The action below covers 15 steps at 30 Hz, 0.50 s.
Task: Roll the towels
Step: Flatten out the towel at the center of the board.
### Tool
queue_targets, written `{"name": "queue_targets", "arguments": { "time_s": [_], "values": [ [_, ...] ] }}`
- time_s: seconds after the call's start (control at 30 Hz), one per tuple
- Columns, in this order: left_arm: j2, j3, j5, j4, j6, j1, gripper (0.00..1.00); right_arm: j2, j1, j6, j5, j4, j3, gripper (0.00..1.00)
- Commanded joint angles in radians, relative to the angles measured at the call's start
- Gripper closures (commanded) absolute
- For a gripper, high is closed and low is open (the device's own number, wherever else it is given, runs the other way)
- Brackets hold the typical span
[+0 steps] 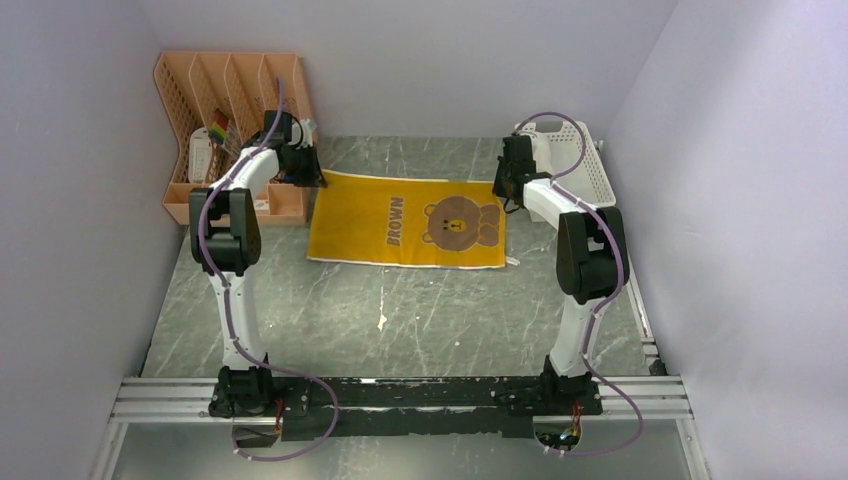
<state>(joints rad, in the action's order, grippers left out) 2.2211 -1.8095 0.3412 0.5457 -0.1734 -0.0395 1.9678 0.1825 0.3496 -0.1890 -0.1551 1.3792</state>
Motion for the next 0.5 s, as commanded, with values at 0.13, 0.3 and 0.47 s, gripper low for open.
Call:
{"name": "queue_targets", "arguments": {
  "time_s": [0.13,0.3,0.47],
  "values": [
    [0.07,-0.083,0.02,-0.045,0.033,-0.004,0.77,0.028,-0.043,-0.053,-0.025,-0.024,0.04,1.0],
    [0.16,-0.176,0.006,-0.029,0.03,-0.022,0.66,0.043,-0.061,-0.06,-0.003,-0.03,0.055,1.0],
    [0.239,-0.288,-0.039,-0.012,0.033,-0.037,0.63,0.08,-0.064,-0.072,0.016,-0.047,0.08,1.0]
  ]
}}
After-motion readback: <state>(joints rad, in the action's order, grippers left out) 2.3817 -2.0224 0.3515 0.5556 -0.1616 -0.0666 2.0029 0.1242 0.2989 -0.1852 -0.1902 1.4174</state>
